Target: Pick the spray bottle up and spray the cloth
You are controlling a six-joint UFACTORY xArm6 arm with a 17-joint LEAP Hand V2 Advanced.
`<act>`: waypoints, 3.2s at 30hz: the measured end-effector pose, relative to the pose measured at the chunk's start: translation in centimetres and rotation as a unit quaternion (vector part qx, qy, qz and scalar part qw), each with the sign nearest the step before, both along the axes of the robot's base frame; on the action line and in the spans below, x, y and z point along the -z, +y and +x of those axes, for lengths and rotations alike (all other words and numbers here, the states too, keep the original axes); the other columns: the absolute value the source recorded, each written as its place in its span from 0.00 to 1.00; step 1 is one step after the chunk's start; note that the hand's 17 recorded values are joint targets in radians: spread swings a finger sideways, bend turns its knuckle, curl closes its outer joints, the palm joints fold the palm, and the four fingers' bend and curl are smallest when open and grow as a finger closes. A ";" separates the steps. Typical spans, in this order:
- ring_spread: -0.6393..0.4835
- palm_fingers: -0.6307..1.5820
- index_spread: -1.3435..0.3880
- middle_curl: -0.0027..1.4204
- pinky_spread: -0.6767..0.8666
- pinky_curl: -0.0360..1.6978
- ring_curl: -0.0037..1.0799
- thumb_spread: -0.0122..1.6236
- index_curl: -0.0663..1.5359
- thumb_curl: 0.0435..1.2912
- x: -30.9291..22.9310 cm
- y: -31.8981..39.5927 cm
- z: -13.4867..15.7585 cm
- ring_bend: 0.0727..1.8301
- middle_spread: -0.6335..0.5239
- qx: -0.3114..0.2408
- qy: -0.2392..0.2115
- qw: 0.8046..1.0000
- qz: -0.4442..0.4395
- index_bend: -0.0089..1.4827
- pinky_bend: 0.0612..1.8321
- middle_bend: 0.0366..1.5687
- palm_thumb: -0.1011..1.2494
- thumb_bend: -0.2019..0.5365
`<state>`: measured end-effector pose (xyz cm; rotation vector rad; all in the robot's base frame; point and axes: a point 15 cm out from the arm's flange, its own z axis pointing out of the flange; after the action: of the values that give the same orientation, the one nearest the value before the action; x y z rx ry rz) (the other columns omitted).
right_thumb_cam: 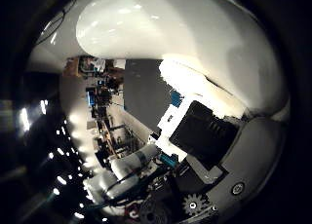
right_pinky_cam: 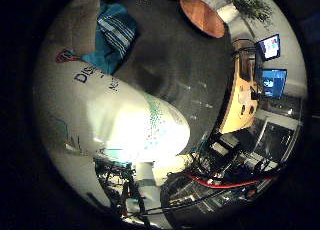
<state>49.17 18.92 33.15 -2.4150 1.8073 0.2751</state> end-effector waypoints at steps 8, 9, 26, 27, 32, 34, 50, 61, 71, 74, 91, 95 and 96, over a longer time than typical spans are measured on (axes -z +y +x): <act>0.42 0.83 0.66 0.43 0.27 0.66 0.55 0.70 0.47 0.52 0.0 1.1 -0.6 0.78 0.45 -0.016 0.005 1.000 -0.013 0.82 0.57 0.86 0.76 0.26; 0.42 0.83 0.66 0.43 0.27 0.66 0.55 0.70 0.47 0.52 -0.1 1.1 -0.9 0.78 0.45 -0.018 0.010 1.000 -0.014 0.82 0.57 0.86 0.76 0.26; 0.42 0.83 0.65 0.44 0.27 0.66 0.55 0.71 0.48 0.52 -0.5 2.9 -1.7 0.79 0.44 -0.031 0.022 0.999 -0.028 0.81 0.58 0.86 0.75 0.26; 0.42 0.83 0.65 0.44 0.27 0.66 0.55 0.71 0.48 0.52 -0.2 3.0 -1.7 0.79 0.44 -0.031 0.024 0.999 -0.029 0.81 0.58 0.86 0.75 0.26; 0.42 0.83 0.65 0.44 0.27 0.66 0.55 0.71 0.48 0.51 -0.4 3.5 -1.9 0.79 0.44 -0.034 0.023 0.999 -0.024 0.80 0.58 0.86 0.75 0.26; 0.42 0.83 0.65 0.44 0.27 0.66 0.55 0.71 0.48 0.51 -0.9 3.9 -2.0 0.79 0.44 -0.037 0.018 0.999 -0.018 0.80 0.58 0.86 0.75 0.26; 0.42 0.83 0.65 0.44 0.27 0.66 0.55 0.71 0.48 0.50 -10.0 14.2 -1.6 0.79 0.45 -0.035 -0.065 0.978 0.194 0.80 0.58 0.86 0.76 0.26; 0.42 0.83 0.65 0.43 0.27 0.66 0.54 0.72 0.48 0.50 -15.4 21.6 -0.7 0.79 0.45 -0.061 -0.113 0.921 0.367 0.80 0.57 0.85 0.75 0.26; 0.42 0.83 0.65 0.43 0.27 0.66 0.54 0.71 0.47 0.51 -14.4 27.9 -0.5 0.79 0.45 -0.072 -0.096 0.868 0.482 0.80 0.57 0.85 0.77 0.26; 0.42 0.83 0.65 0.43 0.28 0.66 0.54 0.71 0.47 0.51 -12.7 29.7 -0.4 0.79 0.45 -0.074 -0.082 0.857 0.504 0.80 0.57 0.85 0.77 0.26; 0.42 0.83 0.66 0.43 0.28 0.66 0.54 0.70 0.47 0.51 -1.6 33.0 1.0 0.79 0.45 -0.065 -0.044 0.861 0.502 0.81 0.57 0.85 0.78 0.26; 0.42 0.83 0.66 0.43 0.28 0.66 0.54 0.70 0.47 0.51 0.2 33.7 0.6 0.79 0.45 -0.071 -0.039 0.864 0.497 0.81 0.57 0.85 0.78 0.26; 0.42 0.83 0.66 0.43 0.28 0.66 0.54 0.70 0.47 0.51 0.8 33.8 0.5 0.79 0.45 -0.072 -0.038 0.865 0.495 0.81 0.57 0.85 0.78 0.26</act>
<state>49.72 52.77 32.38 -1.7416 1.0112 0.8547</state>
